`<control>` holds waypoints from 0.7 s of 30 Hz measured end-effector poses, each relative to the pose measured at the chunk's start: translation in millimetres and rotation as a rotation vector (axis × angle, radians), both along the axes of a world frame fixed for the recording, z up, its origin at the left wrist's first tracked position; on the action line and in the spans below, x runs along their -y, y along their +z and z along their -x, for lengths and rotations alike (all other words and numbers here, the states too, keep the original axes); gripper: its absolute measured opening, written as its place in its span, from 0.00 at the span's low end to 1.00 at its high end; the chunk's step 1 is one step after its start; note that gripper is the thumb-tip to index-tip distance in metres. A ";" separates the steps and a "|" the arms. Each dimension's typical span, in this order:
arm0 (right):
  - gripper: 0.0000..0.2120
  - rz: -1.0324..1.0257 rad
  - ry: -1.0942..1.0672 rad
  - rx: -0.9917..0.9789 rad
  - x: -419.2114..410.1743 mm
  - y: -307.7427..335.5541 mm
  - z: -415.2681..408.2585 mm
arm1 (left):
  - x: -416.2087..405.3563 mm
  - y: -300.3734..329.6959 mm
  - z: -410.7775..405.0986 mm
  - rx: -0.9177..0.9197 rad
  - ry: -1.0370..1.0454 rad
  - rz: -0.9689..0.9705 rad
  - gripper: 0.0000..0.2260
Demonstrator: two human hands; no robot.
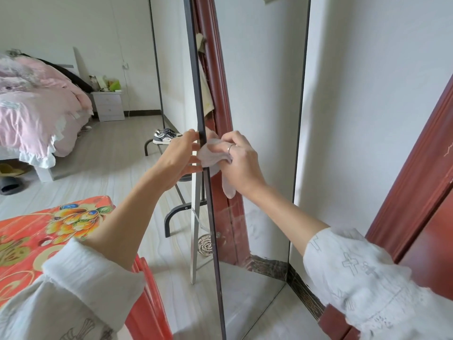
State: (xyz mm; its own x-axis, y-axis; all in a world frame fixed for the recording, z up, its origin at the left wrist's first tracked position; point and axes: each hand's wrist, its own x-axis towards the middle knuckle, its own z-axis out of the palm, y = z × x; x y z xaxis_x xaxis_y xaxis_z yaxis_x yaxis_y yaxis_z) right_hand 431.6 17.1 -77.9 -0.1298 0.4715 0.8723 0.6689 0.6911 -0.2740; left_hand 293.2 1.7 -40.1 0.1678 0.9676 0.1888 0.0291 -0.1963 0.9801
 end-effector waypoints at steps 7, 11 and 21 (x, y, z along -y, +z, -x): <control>0.14 0.116 0.035 0.053 15.1 -58.8 -11.2 | -4.1 -7.1 -3.2 -0.041 0.067 -0.024 0.18; 0.13 0.200 0.069 0.145 17.9 -83.2 -18.7 | -5.8 -8.1 -3.9 -0.051 0.087 -0.032 0.18; 0.17 0.527 0.072 0.361 25.8 -116.5 -33.6 | 0.8 -24.5 -8.4 -0.105 0.105 -0.029 0.14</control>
